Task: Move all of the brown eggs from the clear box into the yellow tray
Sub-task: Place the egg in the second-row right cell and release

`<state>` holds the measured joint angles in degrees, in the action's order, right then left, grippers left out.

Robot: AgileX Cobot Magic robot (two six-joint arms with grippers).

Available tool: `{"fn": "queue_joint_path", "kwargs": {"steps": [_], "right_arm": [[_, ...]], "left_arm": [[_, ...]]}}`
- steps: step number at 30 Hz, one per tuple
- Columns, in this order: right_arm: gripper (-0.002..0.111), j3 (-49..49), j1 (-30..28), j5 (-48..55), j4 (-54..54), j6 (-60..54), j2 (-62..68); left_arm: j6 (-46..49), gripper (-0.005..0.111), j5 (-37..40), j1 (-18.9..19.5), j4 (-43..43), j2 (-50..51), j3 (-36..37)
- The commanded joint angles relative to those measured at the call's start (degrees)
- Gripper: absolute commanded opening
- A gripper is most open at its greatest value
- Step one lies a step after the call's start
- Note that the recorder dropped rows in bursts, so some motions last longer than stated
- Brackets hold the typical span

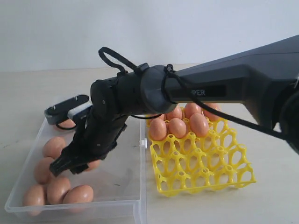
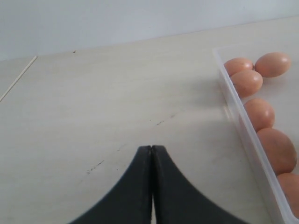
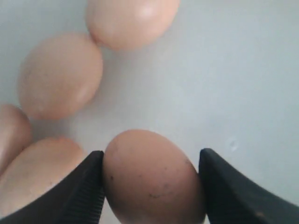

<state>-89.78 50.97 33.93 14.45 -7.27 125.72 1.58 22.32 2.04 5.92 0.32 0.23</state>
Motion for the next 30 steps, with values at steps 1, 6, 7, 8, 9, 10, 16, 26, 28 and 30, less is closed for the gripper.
{"fn": "queue_joint_path", "kwargs": {"steps": [1,6,7,8,9,10,16,26,28,30], "right_arm": [[0.000,3.83,-2.12,-15.51,-8.22,7.64,-7.96],[0.000,18.07,-6.49,-36.22,-14.45,13.28,-18.11],[0.000,21.76,-7.41,-39.48,-14.45,13.28,-19.70],[0.000,25.53,-8.64,-43.22,-14.45,13.28,-21.69],[0.000,29.24,-9.93,-46.56,-13.58,12.66,-23.55],[0.000,32.10,-11.17,-49.05,-12.38,11.44,-25.27],[0.000,49.23,-17.29,-62.70,1.83,-3.35,-31.53],[0.000,58.84,-25.38,-71.26,3.28,0.77,-31.61],[0.000,59.66,-26.82,-71.88,3.60,3.03,-31.61],[0.000,59.80,-27.79,-71.88,2.99,4.47,-31.48]], "left_arm": [[-0.25,0.000,-0.52,-0.43,-0.14,-0.32,-0.23],[-0.25,0.000,-0.52,-0.43,-0.14,-0.32,-0.23],[-0.25,0.000,-0.52,-0.43,-0.14,-0.32,-0.23],[-0.25,0.000,-0.52,-0.43,-0.14,-0.32,-0.23],[-0.25,0.000,-0.52,-0.43,-0.14,-0.32,-0.23],[-0.25,0.000,-0.52,-0.43,-0.14,-0.32,-0.23],[-0.25,0.000,-0.52,-0.43,-0.14,-0.32,-0.23],[-0.25,0.000,-0.52,-0.43,-0.14,-0.32,-0.23],[-0.25,0.000,-0.52,-0.43,-0.14,-0.32,-0.23],[-0.25,0.000,-0.52,-0.43,-0.14,-0.32,-0.23]]}}
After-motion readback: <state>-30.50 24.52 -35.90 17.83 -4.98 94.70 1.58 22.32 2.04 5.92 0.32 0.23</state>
